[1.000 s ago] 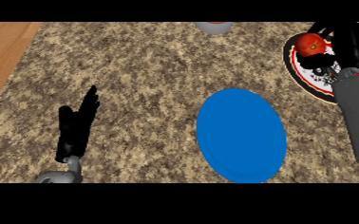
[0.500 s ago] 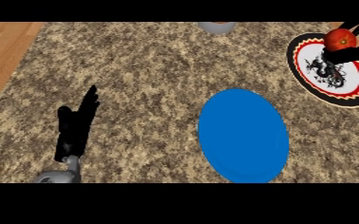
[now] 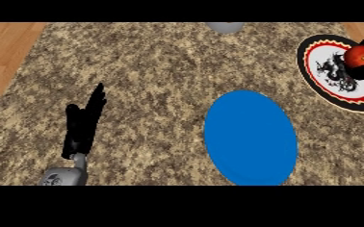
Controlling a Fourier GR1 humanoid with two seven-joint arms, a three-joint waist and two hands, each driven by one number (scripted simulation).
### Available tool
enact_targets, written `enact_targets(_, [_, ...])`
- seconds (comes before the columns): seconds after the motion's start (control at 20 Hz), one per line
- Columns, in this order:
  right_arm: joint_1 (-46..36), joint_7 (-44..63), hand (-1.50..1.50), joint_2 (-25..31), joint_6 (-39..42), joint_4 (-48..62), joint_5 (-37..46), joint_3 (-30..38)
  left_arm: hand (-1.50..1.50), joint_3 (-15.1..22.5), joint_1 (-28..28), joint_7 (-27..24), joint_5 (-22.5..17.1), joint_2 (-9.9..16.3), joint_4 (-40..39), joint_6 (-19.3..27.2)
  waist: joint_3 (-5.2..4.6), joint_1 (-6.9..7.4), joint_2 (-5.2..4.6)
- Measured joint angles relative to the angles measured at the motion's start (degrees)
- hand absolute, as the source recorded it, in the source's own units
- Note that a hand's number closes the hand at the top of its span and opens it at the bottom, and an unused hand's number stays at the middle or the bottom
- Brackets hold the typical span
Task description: Pick the tomato from the plate and place it in the plate
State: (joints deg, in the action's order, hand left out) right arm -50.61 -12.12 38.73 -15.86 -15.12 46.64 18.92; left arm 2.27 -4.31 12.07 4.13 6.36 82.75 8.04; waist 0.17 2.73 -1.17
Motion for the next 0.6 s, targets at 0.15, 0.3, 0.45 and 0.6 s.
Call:
enact_targets(0.15, [0.19,-0.97,1.5,0.19,2.59,3.15,0.04,0.09,0.0,0.27,-0.08,-0.47,0.2,-0.34,-0.18,0.04,0.05,0.36,-0.17])
enact_targets(0.3, [-0.2,-0.54,-1.5,1.14,7.65,5.99,0.94,-0.81,0.0,0.36,-0.81,-0.28,0.16,-0.63,-0.75,-0.06,0.07,0.68,-0.35])
enact_targets(0.45, [0.21,-1.12,-1.5,1.68,11.22,8.0,1.43,-1.28,0.0,-0.04,-1.53,-0.13,-0.01,-0.19,-0.69,-0.38,0.12,1.0,-0.5])
enact_targets(0.6, [0.88,-4.88,-1.5,2.64,14.29,8.48,1.24,-1.2,0.0,-0.21,-1.44,0.38,-0.28,0.07,-0.42,-0.77,0.17,1.02,-0.49])
